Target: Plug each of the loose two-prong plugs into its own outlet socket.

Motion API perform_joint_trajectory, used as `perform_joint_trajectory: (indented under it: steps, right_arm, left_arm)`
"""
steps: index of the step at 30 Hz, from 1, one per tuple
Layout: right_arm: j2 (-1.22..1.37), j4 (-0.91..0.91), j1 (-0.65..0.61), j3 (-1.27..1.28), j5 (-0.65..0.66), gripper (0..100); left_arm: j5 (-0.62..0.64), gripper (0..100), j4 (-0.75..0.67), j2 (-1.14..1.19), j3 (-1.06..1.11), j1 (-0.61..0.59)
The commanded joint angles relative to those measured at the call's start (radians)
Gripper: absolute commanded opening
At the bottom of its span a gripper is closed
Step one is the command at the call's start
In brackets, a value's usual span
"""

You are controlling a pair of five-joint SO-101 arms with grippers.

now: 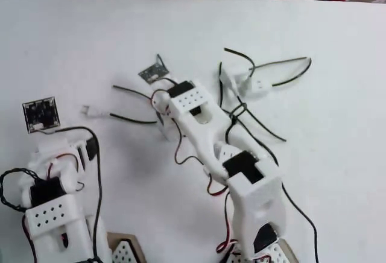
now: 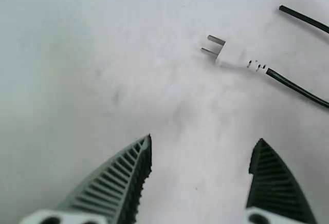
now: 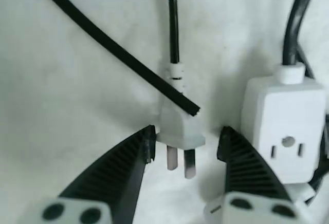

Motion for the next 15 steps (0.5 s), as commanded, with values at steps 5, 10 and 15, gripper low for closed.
perform_joint_trajectory:
  steps: [5,10,15]
  right_arm:
    - [-0.007,0.012,0.010,-0.118,-0.106,19.7]
    - [-0.007,0.010,0.010,-0.132,-0.132,19.7]
    - [0.005,0.012,0.016,-0.132,-0.129,12.2]
  left_arm:
    - [0.003,31,-0.020,-0.025,-0.006,-0.008]
    - [0.003,31,-0.020,-0.025,-0.006,-0.008]
    - [0.003,31,-0.020,-0.025,-0.006,-0.008]
